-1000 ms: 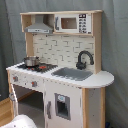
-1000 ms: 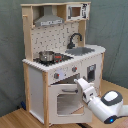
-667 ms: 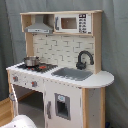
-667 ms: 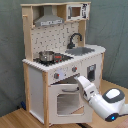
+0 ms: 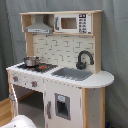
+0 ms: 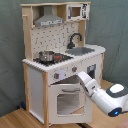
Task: Play with the kitchen
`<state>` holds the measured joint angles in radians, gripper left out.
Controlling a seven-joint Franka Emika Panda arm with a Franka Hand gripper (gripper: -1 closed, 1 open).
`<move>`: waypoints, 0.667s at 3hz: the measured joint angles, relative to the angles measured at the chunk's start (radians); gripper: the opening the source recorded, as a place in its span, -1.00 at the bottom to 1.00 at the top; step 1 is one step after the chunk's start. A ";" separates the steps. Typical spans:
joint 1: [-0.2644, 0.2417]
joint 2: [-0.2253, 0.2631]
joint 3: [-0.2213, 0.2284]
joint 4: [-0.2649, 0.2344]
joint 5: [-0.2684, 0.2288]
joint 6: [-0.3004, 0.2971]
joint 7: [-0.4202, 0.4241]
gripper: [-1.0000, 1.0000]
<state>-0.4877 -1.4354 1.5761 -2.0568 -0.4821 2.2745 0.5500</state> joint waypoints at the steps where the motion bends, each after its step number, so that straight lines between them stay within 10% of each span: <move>1: 0.007 0.019 -0.015 -0.005 0.016 0.000 -0.095 1.00; 2: 0.005 0.054 -0.023 -0.020 0.046 0.000 -0.203 1.00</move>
<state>-0.4825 -1.3812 1.5535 -2.0764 -0.4362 2.2747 0.3471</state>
